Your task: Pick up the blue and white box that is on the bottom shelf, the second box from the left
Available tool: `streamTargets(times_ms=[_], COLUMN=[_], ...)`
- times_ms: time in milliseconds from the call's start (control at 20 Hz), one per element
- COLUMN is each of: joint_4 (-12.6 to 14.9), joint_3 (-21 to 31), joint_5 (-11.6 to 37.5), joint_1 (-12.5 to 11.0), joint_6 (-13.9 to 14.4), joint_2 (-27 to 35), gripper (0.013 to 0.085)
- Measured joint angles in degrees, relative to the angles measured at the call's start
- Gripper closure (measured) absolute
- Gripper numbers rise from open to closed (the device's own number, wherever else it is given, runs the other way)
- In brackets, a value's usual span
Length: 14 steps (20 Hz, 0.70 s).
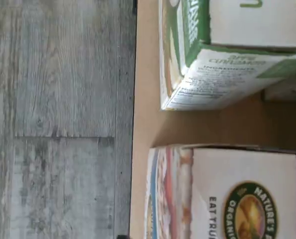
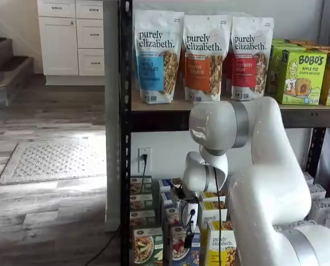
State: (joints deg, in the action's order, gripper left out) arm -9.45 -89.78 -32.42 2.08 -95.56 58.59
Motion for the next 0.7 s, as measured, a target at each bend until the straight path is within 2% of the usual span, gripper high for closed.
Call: streamTargets(times_ms=[100,300,350,500,650,700], joint_4=[0.39,-1.02,-1.17,-1.65,-1.69,-1.67], joint_3=[-0.45,-0.14,-0.01,0.39,0.66,0.76], joint_5=[-0.77,-0.37,-0.2,0.08,0.03,0.01], joint_1=[0.02,0.0,-0.01,-0.06,-0.1,-0.11], joint_6=[0.36,-0.91,-1.05,-1.53,-1.6,-1.61], joint_2=[0.28,0.33,0.29,0.06,-0.17,-0.26], gripper=[0.013,0.013,0.017,0.021,0.029,0.029])
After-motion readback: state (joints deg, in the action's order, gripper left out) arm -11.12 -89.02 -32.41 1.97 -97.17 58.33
